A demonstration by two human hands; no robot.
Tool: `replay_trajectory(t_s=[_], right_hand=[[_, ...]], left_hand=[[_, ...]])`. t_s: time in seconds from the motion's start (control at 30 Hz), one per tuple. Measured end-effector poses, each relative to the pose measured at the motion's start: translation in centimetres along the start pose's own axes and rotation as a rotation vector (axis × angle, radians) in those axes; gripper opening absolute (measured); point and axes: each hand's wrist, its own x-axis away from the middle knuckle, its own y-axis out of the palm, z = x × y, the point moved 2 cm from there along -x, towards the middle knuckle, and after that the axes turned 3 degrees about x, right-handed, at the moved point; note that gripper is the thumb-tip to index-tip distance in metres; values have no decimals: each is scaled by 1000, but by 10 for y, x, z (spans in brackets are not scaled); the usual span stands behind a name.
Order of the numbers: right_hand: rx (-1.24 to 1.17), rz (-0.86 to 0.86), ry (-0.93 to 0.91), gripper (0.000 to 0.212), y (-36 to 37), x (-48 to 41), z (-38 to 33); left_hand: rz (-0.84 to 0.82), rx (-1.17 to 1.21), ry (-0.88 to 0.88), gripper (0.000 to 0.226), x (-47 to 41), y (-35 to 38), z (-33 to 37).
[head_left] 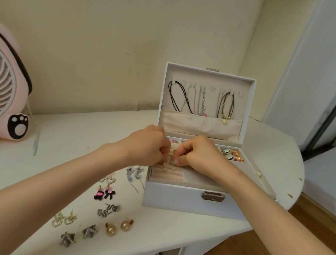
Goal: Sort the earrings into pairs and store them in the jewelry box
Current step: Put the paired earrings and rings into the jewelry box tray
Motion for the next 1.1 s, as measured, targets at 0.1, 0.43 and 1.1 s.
replay_trajectory(t_s=[0.1,0.43,1.1], right_hand=[[4,-44,29,21,-2,-3,-3],[-22,-9,65,25,0,-7,0],[44,120,-177,15,-3,15,7]], left_hand=[[-51,-16,-14,14,-5,-3,3],[-91,-112,-91,15,-25,-7,2],[177,-128,98,16,8,-7,-5]])
